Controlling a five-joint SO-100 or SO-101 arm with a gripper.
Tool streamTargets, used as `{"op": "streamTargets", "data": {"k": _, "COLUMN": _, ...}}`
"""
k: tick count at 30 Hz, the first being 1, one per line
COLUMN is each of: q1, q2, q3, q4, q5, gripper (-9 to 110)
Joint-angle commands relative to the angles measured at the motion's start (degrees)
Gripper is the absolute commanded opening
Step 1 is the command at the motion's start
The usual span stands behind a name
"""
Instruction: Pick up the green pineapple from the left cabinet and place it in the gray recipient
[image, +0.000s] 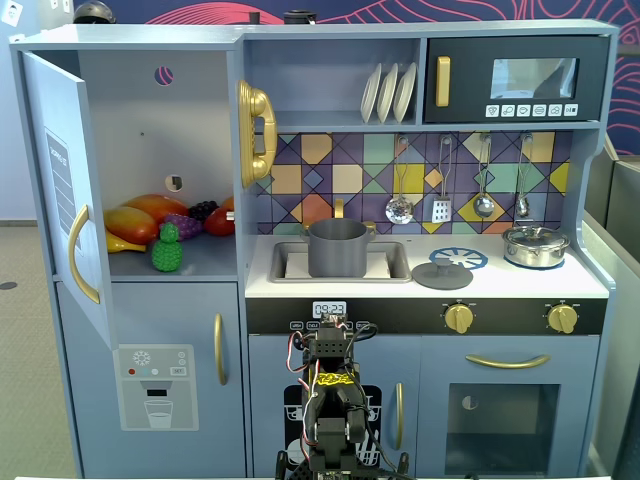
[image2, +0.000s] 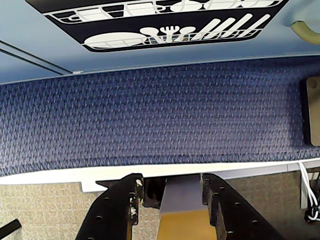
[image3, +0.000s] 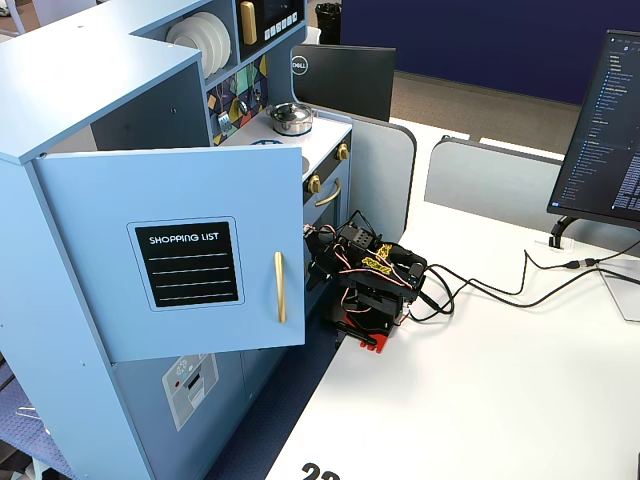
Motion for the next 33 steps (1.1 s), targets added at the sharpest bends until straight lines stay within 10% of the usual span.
{"op": "streamTargets", "data": {"k": 1, "q1": -2.0, "q2": -0.4, "q3": 1.1, "q4": 9.4, "q5": 0.9, "gripper": 8}}
{"op": "streamTargets", "data": {"k": 12, "q1": -5.7, "q2": -0.4, "q3": 1.1, "q4": 8.3, "q5": -4.7, "gripper": 3}}
{"op": "streamTargets", "data": {"k": 15, "q1": -21.6, "q2": -0.5, "q3": 1.0, "q4": -8.1, "q5": 1.4, "gripper": 24}}
{"op": "streamTargets", "data": {"k": 19, "q1": -38.2, "q2": 3.9, "q3": -0.4, "q4": -33.0, "q5": 6.8, "gripper": 3}}
{"op": "streamTargets", "data": {"k": 22, "q1": -45.8, "q2": -1.1, "q3": -4.3, "q4": -54.1, "q5": 8.3, "gripper": 23}}
{"op": "streamTargets", "data": {"k": 33, "q1": -48.9, "q2": -27.7, "q3": -31.9, "q4": -73.6, "q5": 1.3, "gripper": 29}}
